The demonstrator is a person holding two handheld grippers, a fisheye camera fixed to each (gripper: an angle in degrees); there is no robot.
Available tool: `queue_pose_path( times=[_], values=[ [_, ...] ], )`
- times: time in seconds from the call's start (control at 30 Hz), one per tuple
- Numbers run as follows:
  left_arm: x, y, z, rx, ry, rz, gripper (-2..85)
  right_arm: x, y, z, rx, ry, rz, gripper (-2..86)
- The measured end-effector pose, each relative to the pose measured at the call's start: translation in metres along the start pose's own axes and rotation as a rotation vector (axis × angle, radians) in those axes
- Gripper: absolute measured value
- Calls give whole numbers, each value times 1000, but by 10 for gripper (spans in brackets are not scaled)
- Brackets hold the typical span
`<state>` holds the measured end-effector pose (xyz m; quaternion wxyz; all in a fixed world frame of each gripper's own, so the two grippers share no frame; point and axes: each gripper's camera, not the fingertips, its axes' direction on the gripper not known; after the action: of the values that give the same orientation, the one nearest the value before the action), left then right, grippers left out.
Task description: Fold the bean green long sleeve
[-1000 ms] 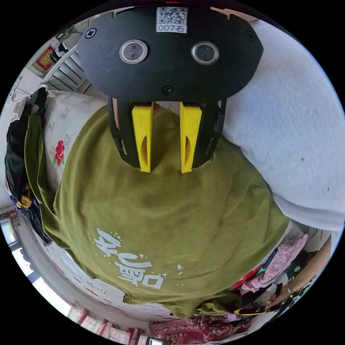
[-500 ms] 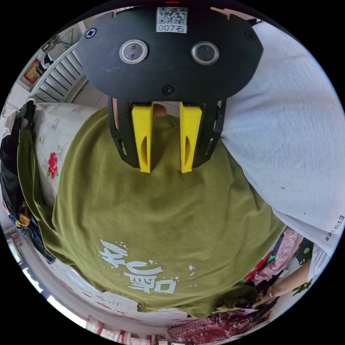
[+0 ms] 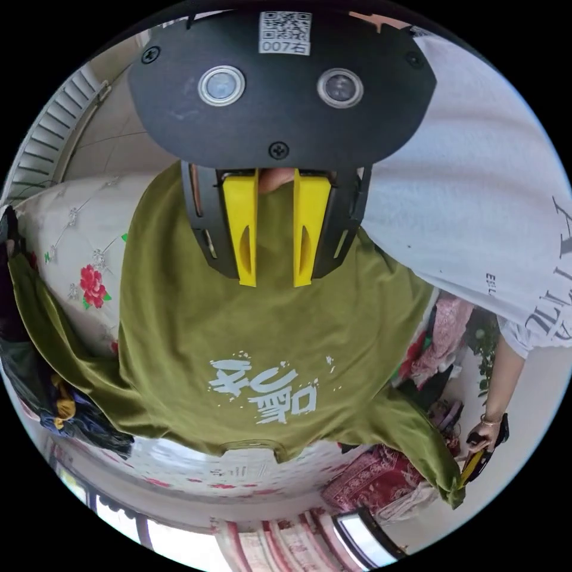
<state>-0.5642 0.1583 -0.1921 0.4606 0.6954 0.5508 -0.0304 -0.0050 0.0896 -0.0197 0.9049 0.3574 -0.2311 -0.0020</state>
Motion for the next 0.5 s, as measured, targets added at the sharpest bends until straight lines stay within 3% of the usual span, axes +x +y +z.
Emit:
queue_pose_path(
  times=[0.13, 0.2, 0.27, 0.37, 0.5],
  values=[
    [89, 63, 184, -281, 217, 83, 40, 32, 16, -22, 76, -41, 115, 85],
    [100, 121, 258, -425, 191, 88, 75, 48, 27, -30, 96, -63, 169, 88],
    [89, 208, 329, -669, 26, 105, 107, 66, 39, -38, 119, -78, 227, 90],
    [64, 281, 332, -780, -96, 89, 110, 108, 63, -61, 200, -89, 345, 94],
    [31, 308, 284, -799, -288, 61, 101, 210, 100, -102, 403, -111, 631, 98]
  ],
)
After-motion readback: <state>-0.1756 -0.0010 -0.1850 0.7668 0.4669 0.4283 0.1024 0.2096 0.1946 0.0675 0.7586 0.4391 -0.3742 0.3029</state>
